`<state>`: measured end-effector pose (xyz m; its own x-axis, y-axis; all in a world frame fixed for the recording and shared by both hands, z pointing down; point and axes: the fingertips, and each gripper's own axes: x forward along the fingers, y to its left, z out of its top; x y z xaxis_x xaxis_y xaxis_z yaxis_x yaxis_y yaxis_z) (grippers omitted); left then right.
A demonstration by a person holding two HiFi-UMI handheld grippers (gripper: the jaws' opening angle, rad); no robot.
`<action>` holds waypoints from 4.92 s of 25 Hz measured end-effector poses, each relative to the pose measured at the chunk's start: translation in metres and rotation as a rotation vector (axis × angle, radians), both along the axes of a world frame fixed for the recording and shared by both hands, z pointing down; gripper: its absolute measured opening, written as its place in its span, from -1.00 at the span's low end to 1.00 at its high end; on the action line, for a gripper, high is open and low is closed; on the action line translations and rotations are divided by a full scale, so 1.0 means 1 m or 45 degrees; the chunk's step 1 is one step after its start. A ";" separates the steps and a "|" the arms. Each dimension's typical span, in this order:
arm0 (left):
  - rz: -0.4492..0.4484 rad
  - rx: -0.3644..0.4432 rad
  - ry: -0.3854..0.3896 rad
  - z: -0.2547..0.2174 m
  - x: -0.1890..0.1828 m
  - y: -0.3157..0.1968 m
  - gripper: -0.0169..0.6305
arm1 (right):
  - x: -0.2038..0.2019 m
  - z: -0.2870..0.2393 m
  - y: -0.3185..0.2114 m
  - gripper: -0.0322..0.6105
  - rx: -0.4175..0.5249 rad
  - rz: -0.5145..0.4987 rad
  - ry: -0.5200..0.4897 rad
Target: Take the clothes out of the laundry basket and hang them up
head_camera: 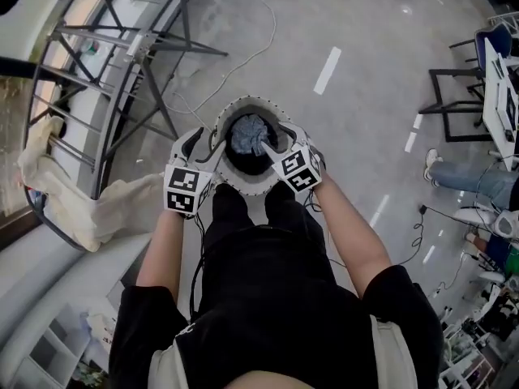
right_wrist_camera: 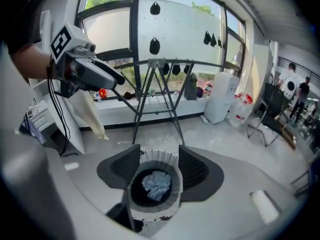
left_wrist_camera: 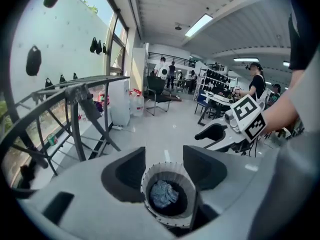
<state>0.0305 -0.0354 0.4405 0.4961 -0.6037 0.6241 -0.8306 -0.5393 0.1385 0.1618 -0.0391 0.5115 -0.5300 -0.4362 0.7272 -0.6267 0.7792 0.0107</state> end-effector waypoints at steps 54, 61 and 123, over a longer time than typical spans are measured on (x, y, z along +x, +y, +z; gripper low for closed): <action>-0.226 -0.287 0.032 0.334 -0.100 0.014 -0.32 | -0.040 0.531 -0.083 -0.81 -0.153 0.144 0.511; -0.214 -0.208 0.071 0.281 -0.085 0.007 -0.32 | -0.035 0.384 -0.080 -0.81 -0.083 0.201 0.314; 0.824 -0.192 -0.198 0.178 0.131 -0.038 -0.91 | 0.040 -0.475 -0.011 -0.81 0.878 0.361 -0.474</action>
<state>0.1613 -0.0729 0.6186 0.6255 -0.1167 0.7715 -0.3638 -0.9183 0.1561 0.2015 -0.0496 0.0366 -0.4860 -0.8727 0.0469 -0.8550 0.4858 0.1816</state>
